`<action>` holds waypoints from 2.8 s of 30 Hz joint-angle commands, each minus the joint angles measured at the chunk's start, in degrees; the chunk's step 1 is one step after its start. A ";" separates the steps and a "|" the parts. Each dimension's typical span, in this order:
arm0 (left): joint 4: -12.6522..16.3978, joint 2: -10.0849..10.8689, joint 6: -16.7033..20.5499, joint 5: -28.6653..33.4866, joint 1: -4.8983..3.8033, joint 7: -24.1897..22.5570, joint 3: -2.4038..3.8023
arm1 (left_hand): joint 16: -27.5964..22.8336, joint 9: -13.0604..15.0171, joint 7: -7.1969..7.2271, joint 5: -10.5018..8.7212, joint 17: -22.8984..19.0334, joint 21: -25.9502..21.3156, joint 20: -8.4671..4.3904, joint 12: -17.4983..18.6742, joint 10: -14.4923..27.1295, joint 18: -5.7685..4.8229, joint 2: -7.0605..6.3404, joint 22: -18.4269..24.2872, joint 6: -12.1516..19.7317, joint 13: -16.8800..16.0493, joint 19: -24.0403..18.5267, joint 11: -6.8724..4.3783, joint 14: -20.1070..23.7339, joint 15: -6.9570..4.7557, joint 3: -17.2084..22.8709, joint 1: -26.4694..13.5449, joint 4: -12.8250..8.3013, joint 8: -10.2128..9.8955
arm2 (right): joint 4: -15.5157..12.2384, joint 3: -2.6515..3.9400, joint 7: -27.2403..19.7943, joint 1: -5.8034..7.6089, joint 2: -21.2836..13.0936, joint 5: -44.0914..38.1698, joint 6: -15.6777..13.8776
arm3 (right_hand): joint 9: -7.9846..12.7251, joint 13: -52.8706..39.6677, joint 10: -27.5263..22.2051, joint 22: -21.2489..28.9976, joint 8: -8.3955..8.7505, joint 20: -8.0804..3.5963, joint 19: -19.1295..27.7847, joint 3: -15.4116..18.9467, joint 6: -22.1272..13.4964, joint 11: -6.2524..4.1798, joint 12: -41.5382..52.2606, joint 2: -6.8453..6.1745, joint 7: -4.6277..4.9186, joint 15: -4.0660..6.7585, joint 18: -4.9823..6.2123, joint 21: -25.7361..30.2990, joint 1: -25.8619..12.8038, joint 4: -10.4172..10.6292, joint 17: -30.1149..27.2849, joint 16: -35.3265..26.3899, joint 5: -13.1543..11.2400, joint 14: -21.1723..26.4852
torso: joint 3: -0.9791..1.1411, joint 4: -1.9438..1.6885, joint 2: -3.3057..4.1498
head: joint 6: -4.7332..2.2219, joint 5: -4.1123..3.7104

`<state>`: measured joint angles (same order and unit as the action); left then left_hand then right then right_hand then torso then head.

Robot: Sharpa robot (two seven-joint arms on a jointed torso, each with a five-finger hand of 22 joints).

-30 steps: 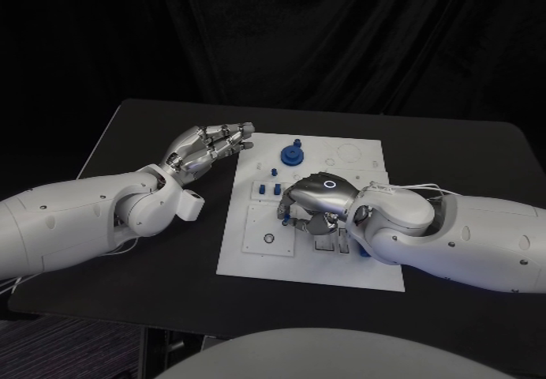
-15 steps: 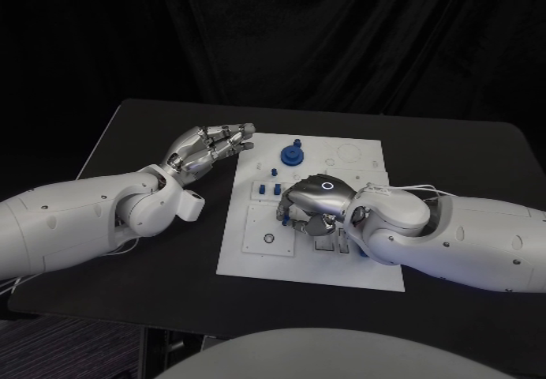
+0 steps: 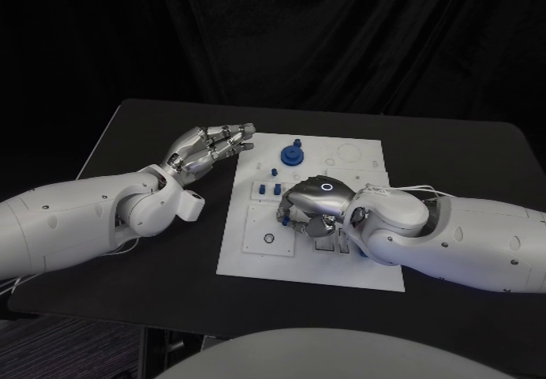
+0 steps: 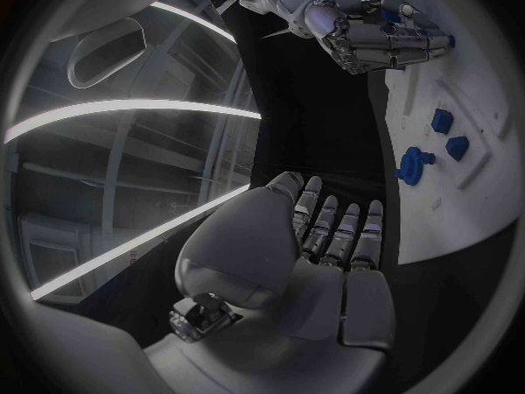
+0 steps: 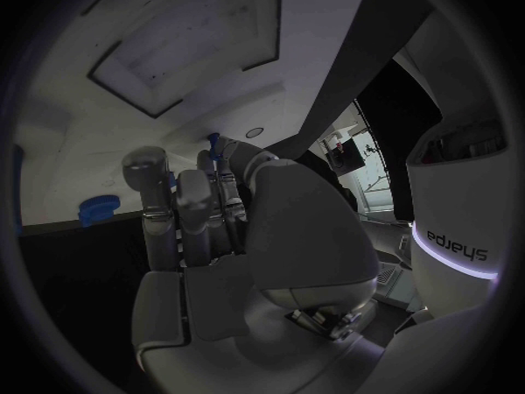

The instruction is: Assemble the parts on the task board

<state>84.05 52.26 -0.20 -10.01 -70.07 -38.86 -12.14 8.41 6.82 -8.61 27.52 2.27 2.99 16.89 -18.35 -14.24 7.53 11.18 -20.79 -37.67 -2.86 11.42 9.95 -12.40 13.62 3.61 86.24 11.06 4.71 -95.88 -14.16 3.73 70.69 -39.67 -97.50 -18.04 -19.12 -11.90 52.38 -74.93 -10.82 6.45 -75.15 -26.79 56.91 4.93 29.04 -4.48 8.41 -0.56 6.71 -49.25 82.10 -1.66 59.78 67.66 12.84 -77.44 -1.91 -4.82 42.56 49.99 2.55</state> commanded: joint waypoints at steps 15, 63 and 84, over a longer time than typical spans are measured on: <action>-0.19 -0.21 -1.07 0.18 0.25 -3.93 0.05 | 0.29 0.06 -0.10 -0.05 0.05 0.12 -0.11 -0.19 -0.13 -0.86 -0.21 0.06 -0.29 -0.05 0.38 0.27 -0.06 0.49 0.53 -0.60 -0.06 0.20 | 0.39 -0.01 -0.77 -0.25 0.22 0.35 3.49 | 4.61 0.82 -14.75 -2.07 6.87 2.30 3.85 8.50 -12.62 3.22 -2.61 -2.82 -1.64 -2.55 2.08 8.99 -4.07 3.35 -4.74 -3.19 -4.55 4.70 | -0.03 0.03 0.00 | 0.01 -0.01; 1.43 1.38 -0.49 0.18 0.31 -4.00 0.04 | 1.00 0.20 -0.09 0.14 0.17 0.22 -0.13 -0.85 -0.90 -1.16 -0.32 -0.04 -1.05 -0.18 0.87 0.26 -0.74 0.72 1.49 -0.89 -0.03 0.52 | -4.81 -0.08 9.15 7.43 -17.10 9.48 1.81 | 9.74 6.62 -18.41 -5.96 4.87 2.57 -4.82 19.07 -9.12 3.85 1.40 -4.07 0.11 -2.93 0.00 -3.81 -1.29 17.14 0.67 5.15 -5.05 -2.77 | 0.16 0.00 0.13 | 0.01 -1.67; 0.88 1.16 -0.95 0.18 1.12 -3.78 0.04 | 1.07 0.20 -0.10 0.18 0.16 0.24 -0.14 -0.99 -1.09 -1.21 -0.27 -0.08 -1.02 -0.20 0.98 0.42 -0.77 0.75 1.76 -0.97 0.02 0.53 | -2.19 -0.08 7.14 5.72 -14.74 9.21 2.82 | 11.44 8.19 -7.05 -6.05 5.42 1.20 -4.68 16.93 -9.14 1.79 0.47 -0.77 0.68 -1.24 -0.02 -3.72 2.36 11.59 -0.28 4.61 0.76 -2.46 | -0.12 0.12 -0.10 | 0.01 -1.68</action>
<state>84.87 53.46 -0.40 -9.99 -69.06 -38.88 -12.14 9.30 6.97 -8.80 27.52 2.37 2.99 16.69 -19.06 -15.07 6.92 10.95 -20.88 -38.29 -3.01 12.03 10.36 -13.03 14.24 5.02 86.01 11.22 4.93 -98.17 -14.26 11.15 76.60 -54.46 -87.79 -15.55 -7.71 -3.75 45.02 -74.90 -5.49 8.08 -79.87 -9.89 48.05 6.73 29.75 -5.42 9.15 -2.02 7.57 -53.25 84.30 10.14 59.55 72.52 13.32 -79.91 -2.01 -4.72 42.44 49.99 0.96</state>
